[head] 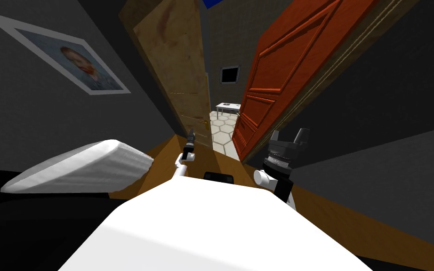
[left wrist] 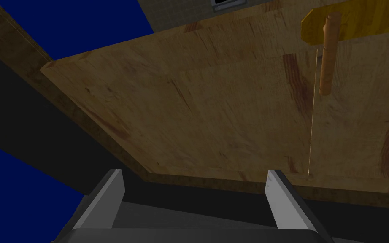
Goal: Push the door open
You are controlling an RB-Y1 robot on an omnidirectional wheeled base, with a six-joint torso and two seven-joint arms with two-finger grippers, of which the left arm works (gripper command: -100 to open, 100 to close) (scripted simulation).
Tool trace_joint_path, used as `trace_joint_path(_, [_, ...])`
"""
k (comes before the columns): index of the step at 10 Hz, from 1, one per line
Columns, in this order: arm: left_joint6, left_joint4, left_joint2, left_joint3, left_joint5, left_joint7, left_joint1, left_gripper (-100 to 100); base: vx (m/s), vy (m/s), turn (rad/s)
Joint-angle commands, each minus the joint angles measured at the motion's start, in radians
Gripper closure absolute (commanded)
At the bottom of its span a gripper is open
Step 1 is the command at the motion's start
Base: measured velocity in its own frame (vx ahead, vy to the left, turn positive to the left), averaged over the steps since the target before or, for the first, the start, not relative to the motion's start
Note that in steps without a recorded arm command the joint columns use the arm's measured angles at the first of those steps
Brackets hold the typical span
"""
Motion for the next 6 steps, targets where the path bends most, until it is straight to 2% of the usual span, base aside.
trace_joint_path(1, [0.003,0.034,-0.002,0.006,0.002,-0.003,-0.021,-100,0.044,0.125,-0.134])
trace_joint_path(3, [0.009,0.073,-0.003,0.014,0.004,-0.005,-0.045,-100,0.033,0.123,-0.134])
trace_joint_path(4, [0.015,0.111,-0.006,0.022,0.007,-0.008,-0.07,-100,0.032,0.203,-0.306])
trace_joint_path(6, [0.021,0.148,-0.009,0.03,0.009,-0.01,-0.094,-100,0.047,0.193,-0.132])
